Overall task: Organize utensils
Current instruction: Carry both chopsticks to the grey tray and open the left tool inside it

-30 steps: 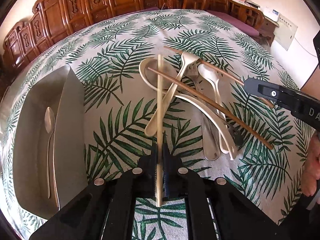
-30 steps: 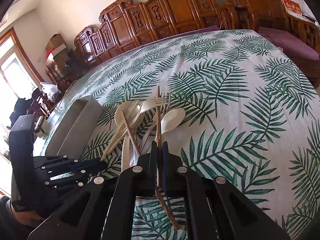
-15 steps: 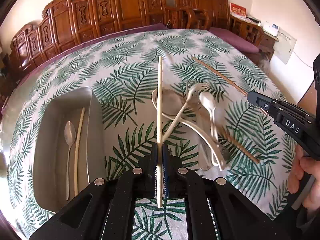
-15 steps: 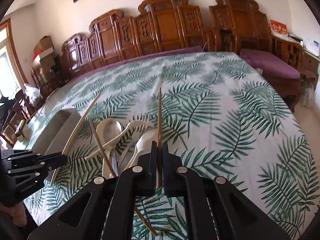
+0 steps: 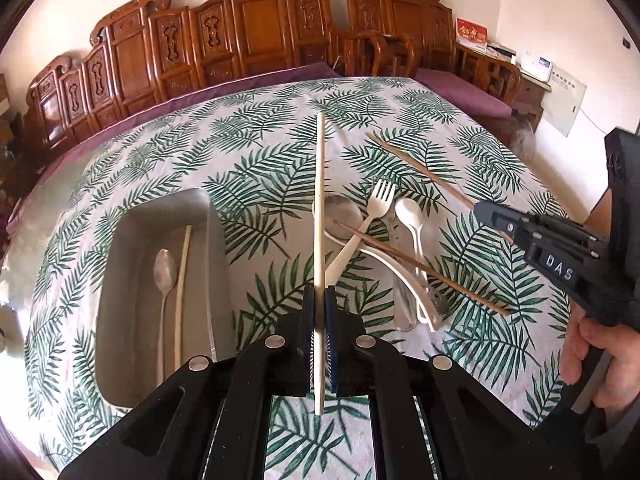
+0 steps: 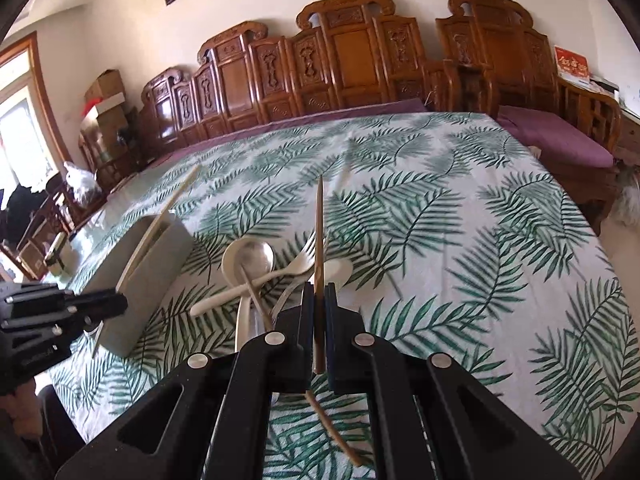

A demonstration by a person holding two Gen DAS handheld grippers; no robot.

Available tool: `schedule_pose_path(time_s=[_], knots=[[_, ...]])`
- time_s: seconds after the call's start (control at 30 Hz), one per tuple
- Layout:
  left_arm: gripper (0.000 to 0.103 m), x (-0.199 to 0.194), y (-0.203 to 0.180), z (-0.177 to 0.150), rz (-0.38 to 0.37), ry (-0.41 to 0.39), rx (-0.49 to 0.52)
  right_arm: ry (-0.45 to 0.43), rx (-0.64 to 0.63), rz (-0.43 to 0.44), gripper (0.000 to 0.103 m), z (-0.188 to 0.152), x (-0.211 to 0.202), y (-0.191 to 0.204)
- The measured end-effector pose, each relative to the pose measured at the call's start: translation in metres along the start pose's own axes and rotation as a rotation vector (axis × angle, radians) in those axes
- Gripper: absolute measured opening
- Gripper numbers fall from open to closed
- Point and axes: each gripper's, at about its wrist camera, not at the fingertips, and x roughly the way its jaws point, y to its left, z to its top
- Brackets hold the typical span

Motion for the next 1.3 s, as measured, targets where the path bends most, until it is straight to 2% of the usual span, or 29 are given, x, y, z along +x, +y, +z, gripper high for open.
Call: schedule_pose_path(time_s=[0.23,0.43,0.7,0.9,1.03,1.3], knots=[[0.004,-0.011,0.026,-0.007,0.008,-0.003,-0.028,0.063,-0.037,0.019,0.006,-0.014,0.008,0.018],[0.004,-0.02,0.059,-0.013,0.028,0.001,-0.06,0.073,-0.067,0.034,0.006,-0.019,0.004,0.035],[0.004,-0.019,0.096,-0.021,0.053,0.034,-0.09,0.064,-0.117,0.047,0.006,-0.006,-0.007,0.064],[0.004,-0.004,0.118,-0.029,0.054,0.089,-0.117,0.05,-0.15,0.08,0.006,0.007,-0.016,0.093],[0.004,0.008,0.127,-0.032,0.047,0.122,-0.134,0.046,-0.175,0.102,0.006,0.013,-0.02,0.114],[0.004,0.016,0.14,-0.032,0.034,0.131,-0.158,0.065,-0.229,0.134,0.006,0.018,-0.017,0.153]])
